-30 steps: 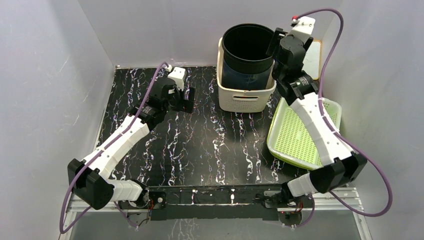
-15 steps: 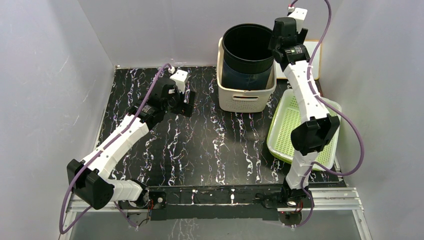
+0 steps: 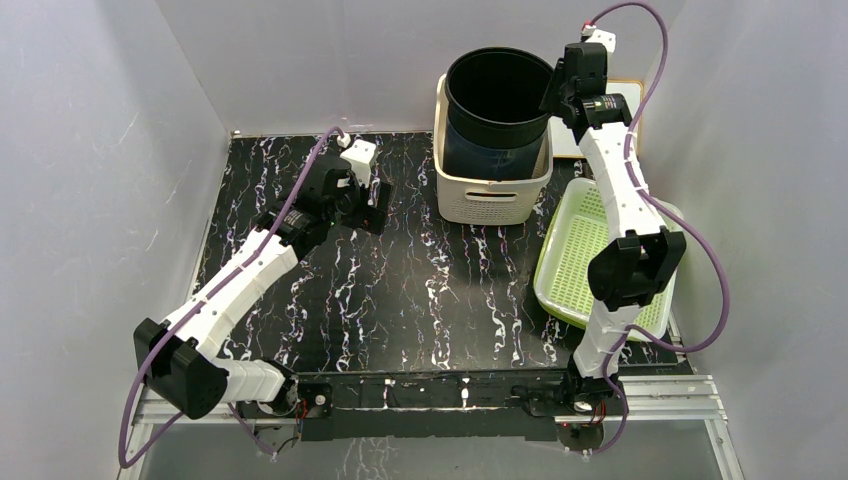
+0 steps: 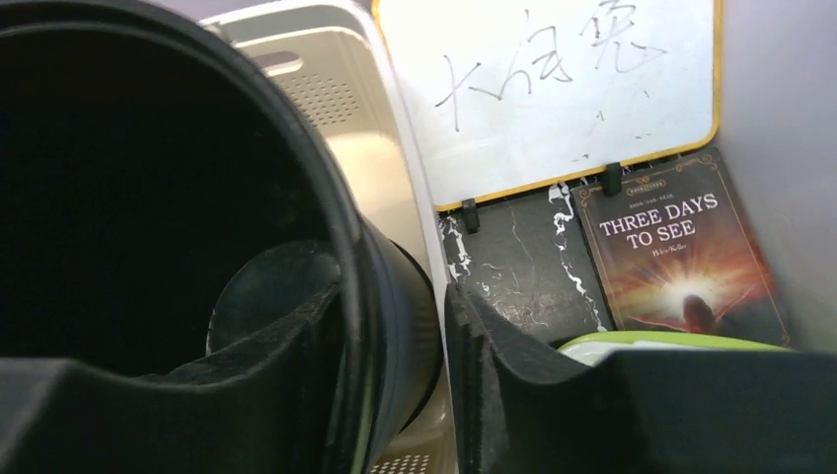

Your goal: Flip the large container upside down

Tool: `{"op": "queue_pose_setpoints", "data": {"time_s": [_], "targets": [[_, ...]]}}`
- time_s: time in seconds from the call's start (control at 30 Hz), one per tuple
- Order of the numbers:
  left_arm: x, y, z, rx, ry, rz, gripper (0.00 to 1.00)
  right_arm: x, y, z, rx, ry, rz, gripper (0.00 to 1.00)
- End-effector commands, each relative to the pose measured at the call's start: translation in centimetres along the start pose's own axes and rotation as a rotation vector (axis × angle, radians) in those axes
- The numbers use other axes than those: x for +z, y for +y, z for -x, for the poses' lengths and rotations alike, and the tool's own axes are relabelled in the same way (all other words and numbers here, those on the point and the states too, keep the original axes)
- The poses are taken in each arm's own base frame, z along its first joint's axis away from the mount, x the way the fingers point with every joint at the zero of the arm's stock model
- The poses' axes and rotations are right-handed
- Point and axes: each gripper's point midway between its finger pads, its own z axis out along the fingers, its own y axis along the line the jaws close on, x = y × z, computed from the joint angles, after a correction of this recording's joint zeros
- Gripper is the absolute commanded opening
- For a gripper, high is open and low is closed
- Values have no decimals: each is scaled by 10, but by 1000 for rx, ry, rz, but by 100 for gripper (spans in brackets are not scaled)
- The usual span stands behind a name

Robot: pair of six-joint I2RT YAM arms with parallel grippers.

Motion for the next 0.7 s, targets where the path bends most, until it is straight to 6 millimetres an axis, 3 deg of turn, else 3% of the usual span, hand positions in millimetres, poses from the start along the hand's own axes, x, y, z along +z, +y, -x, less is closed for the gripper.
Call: {"op": "queue_pose_setpoints", "data": {"time_s": [0.0, 0.07, 0.1, 0.27, 0.37, 0.43, 0.57, 0.67], "targets": [[-10, -3, 5, 7, -27, -16, 98, -17, 8, 18, 12, -38, 77, 29], [-10, -2, 4, 7, -25, -15, 98, -17, 11, 17, 15, -32, 93, 5], [-10, -1, 3, 8, -24, -10, 98, -18, 12, 18, 19, -34, 98, 0], [-11, 1, 0, 10, -24, 2, 98, -28, 17, 30, 61, -71, 125, 0], [-12, 2, 0, 6, -29, 6, 98, -45, 24, 54, 108, -137, 176, 0], [-13, 3, 0, 3, -30, 13, 98, -65, 32, 75, 136, -195, 236, 0], [-13, 4, -3, -3, -32, 18, 98, -124, 35, 124, 210, -347, 324, 0], [-14, 4, -6, -7, -28, 19, 98, -148, 33, 138, 230, -390, 349, 0]]}}
